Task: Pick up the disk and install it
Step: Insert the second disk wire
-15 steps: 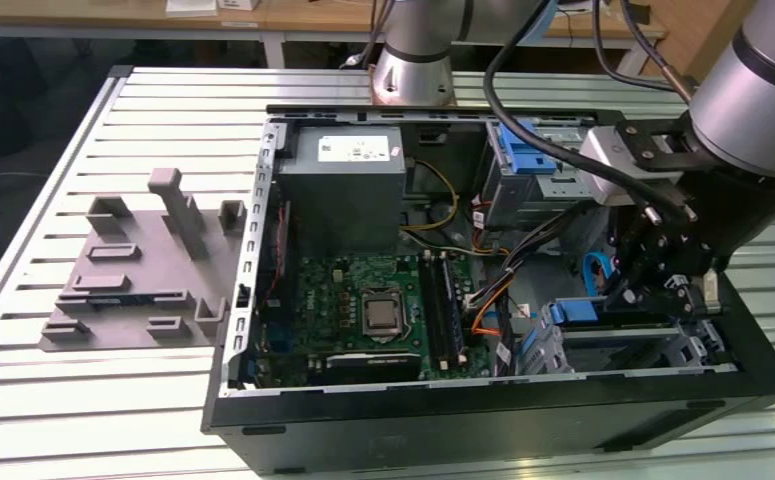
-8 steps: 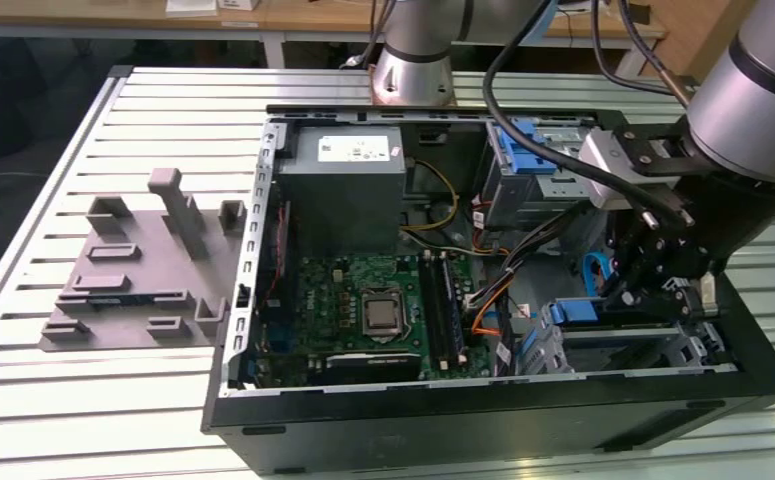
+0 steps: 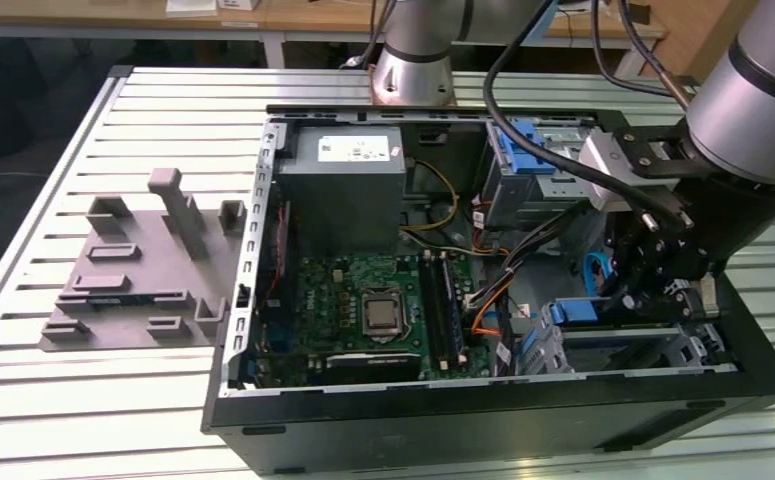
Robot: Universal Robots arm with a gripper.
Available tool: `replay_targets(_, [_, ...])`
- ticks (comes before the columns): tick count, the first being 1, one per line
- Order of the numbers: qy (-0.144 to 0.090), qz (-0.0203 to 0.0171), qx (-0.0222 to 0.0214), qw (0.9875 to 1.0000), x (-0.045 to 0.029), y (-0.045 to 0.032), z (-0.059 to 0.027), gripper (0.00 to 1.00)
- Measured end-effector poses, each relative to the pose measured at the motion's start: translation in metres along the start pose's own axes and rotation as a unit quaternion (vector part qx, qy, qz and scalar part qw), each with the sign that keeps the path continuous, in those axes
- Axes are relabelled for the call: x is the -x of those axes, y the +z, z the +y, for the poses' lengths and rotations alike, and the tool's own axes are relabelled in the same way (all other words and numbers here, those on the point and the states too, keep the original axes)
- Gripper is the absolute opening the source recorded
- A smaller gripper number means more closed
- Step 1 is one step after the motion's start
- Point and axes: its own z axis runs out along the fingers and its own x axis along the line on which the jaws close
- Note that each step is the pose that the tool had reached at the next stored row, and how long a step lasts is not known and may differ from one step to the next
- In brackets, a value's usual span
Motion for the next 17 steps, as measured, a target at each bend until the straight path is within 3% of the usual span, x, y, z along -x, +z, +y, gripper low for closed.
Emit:
replay_targets(12, [0.0, 0.0021, 0.0004, 1.0, 0.0002, -0.0119, -0.0003, 0.24])
replay_targets(15, [0.0, 0.0032, 0.001, 1.0, 0.0003, -0.016, -0.0005, 0.11])
replay_targets(17, [0.0, 0.0034, 0.0014, 1.0, 0.0003, -0.0169, -0.0005, 0.11])
